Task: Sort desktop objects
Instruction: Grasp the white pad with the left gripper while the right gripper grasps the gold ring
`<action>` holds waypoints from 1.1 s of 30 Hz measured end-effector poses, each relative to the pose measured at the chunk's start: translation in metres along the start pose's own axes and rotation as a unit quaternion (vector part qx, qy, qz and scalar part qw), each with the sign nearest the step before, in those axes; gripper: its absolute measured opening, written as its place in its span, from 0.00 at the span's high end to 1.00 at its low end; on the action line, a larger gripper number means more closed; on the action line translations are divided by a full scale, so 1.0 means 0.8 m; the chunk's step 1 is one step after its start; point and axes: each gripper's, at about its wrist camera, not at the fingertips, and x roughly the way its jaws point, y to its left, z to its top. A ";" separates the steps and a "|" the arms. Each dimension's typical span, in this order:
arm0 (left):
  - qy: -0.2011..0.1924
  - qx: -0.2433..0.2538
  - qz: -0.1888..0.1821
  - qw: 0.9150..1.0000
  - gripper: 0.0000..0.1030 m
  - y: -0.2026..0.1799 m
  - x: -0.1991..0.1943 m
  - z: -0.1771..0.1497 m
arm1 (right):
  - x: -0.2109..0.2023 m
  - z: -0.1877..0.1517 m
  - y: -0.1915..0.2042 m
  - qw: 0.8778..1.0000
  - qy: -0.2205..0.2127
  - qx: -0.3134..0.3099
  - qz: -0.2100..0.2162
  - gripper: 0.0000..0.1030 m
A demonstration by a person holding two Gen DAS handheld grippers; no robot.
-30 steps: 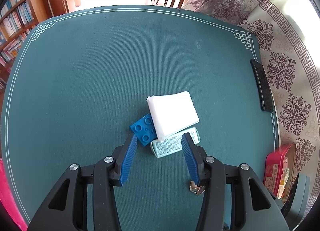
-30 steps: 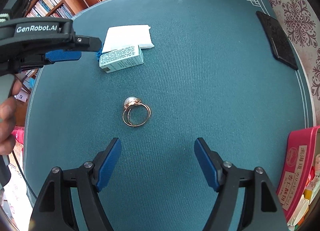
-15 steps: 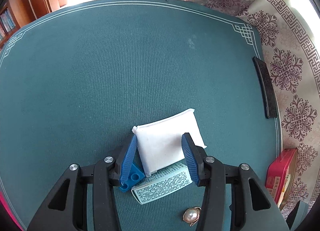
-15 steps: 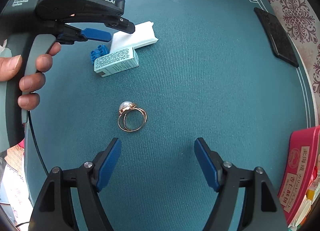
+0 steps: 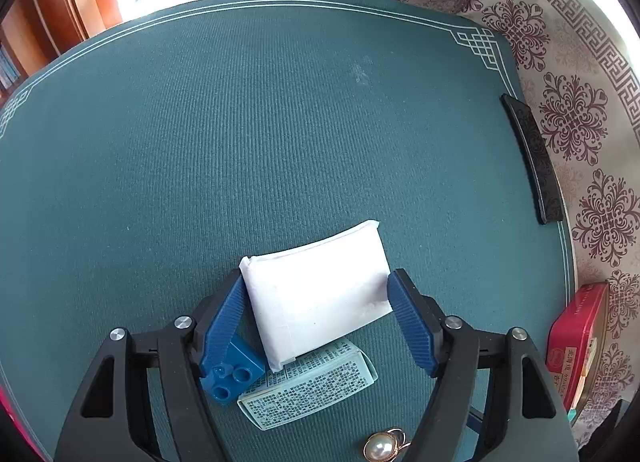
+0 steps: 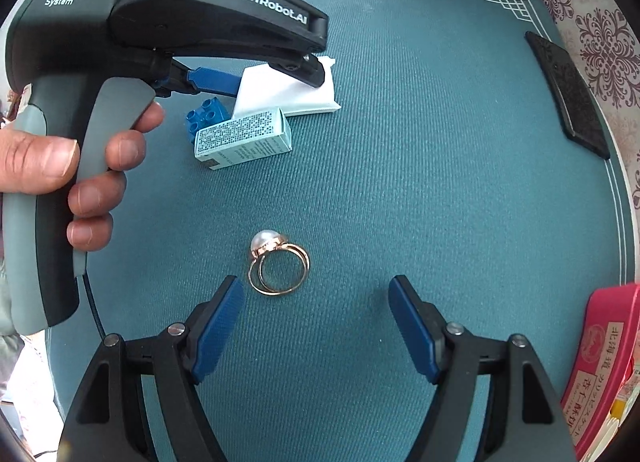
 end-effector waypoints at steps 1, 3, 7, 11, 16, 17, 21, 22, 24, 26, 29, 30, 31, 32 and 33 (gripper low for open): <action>0.000 0.003 0.004 1.000 0.25 -0.002 0.001 -0.001 | 0.001 0.003 0.001 1.000 -0.003 -0.001 -0.001 0.24; 0.000 0.008 0.010 1.000 0.23 -0.006 0.002 -0.001 | 0.003 0.007 0.006 1.000 -0.009 -0.010 -0.007 0.24; 0.000 0.015 0.019 1.000 0.22 -0.011 0.004 -0.003 | 0.012 0.010 0.015 0.999 -0.012 -0.031 -0.017 0.25; -0.006 0.021 0.026 0.999 0.22 -0.014 -0.003 -0.018 | 0.018 0.004 0.029 0.996 -0.023 -0.069 -0.050 0.34; -0.015 0.027 0.030 0.999 0.26 -0.007 -0.006 -0.017 | 0.016 -0.001 0.036 0.993 -0.030 -0.093 -0.069 0.58; -0.016 0.027 0.032 0.999 0.28 -0.008 -0.006 -0.017 | 0.015 -0.001 0.035 0.993 -0.030 -0.093 -0.068 0.62; -0.022 0.023 0.033 0.999 0.32 -0.009 -0.009 -0.021 | 0.010 -0.003 0.029 0.995 -0.021 -0.083 -0.058 0.66; -0.024 0.024 0.035 0.999 0.34 -0.011 -0.011 -0.022 | 0.009 -0.004 0.026 0.995 -0.019 -0.078 -0.055 0.66; -0.029 0.030 0.040 0.998 0.36 -0.014 -0.016 -0.025 | 0.005 -0.007 0.019 0.997 -0.015 -0.064 -0.046 0.66; -0.035 0.035 0.042 0.998 0.37 -0.018 -0.023 -0.028 | 0.001 -0.011 0.011 0.998 -0.012 -0.050 -0.039 0.66; -0.046 0.042 0.042 0.997 0.38 -0.025 -0.037 -0.032 | -0.009 -0.017 0.001 0.999 -0.012 -0.036 -0.035 0.66; -0.050 0.043 0.040 0.997 0.38 -0.027 -0.042 -0.033 | -0.013 -0.019 -0.002 0.999 -0.014 -0.031 -0.033 0.66; -0.052 0.042 0.038 0.997 0.38 -0.029 -0.046 -0.035 | -0.018 -0.021 -0.005 0.999 -0.015 -0.027 -0.032 0.66; -0.055 0.042 0.035 0.997 0.39 -0.031 -0.052 -0.036 | -0.022 -0.023 -0.008 0.999 -0.017 -0.023 -0.031 0.66; -0.058 0.042 0.034 0.997 0.39 -0.036 -0.055 -0.037 | -0.027 -0.025 -0.011 0.999 -0.019 -0.019 -0.030 0.66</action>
